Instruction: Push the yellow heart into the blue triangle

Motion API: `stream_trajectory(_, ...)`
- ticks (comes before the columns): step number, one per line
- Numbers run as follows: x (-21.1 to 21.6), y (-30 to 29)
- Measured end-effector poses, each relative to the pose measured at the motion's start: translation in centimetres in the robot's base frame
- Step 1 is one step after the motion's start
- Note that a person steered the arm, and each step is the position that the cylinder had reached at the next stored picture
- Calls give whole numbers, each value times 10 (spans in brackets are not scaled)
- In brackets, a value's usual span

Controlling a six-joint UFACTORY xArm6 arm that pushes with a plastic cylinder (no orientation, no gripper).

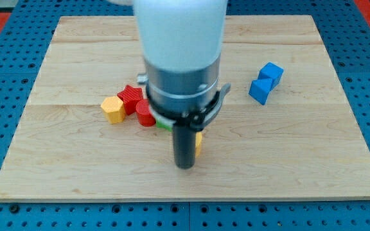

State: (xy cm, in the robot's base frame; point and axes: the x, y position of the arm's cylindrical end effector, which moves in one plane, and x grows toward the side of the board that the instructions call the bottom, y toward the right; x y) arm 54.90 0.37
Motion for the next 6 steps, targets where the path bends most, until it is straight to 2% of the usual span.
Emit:
stream_trajectory(1,-24,34)
stream_trajectory(3,-28,-13)
stream_trajectory(4,-53,-8)
stream_trajectory(6,-112,48)
